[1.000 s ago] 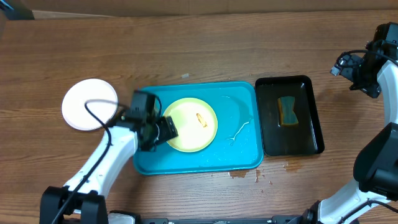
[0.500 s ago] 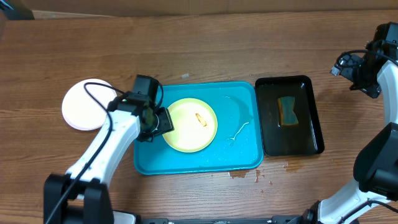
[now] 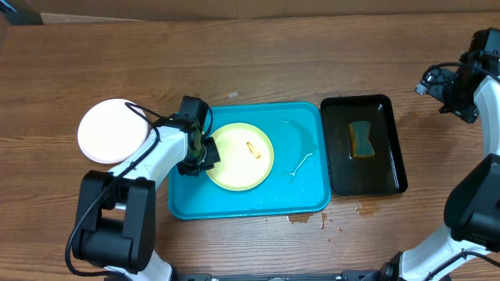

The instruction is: Clean dirty plates on tray and stack at the side

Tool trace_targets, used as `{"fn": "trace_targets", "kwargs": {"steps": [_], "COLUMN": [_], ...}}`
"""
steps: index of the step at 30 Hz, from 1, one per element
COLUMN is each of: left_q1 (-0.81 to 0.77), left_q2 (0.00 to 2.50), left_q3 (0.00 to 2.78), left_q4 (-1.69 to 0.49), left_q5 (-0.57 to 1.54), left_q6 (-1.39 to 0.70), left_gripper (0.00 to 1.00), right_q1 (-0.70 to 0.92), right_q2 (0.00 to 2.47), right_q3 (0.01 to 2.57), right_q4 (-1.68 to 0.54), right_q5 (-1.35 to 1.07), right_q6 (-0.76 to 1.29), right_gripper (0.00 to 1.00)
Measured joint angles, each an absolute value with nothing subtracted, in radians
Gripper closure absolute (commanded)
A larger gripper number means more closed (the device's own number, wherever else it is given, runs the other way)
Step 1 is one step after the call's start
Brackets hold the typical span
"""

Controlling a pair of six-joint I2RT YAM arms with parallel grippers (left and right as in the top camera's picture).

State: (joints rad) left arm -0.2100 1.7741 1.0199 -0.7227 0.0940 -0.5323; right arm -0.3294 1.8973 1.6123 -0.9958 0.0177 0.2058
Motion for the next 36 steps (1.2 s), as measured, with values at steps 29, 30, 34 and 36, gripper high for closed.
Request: {"fn": "trace_targets", "kwargs": {"steps": [29,30,34,36], "left_q1": [-0.21,-0.21,-0.21,-0.21], "left_q2": [1.785,1.785,1.785,1.785], "left_q3": [1.026,1.026,1.026,1.026], "left_q4": [-0.624,-0.624,-0.622,-0.623], "left_q5": [0.103,0.104,0.103,0.104], "left_q6": [-0.407,-0.407,-0.408,-0.407], "left_gripper": [0.8,0.8,0.8,0.8], "right_q1": [-0.332,-0.332,-0.307,-0.27], "right_q2": [1.897,1.897,1.897,1.897], "right_q3": [1.613,1.613,1.613,1.613], "right_q4": [-1.069,-1.08,-1.166,-1.208], "right_q5": [-0.198,-0.249,-0.389,-0.384], "right_q6": [0.233,0.235,0.225,0.212], "right_gripper": [0.0,0.0,0.0,0.0]}}
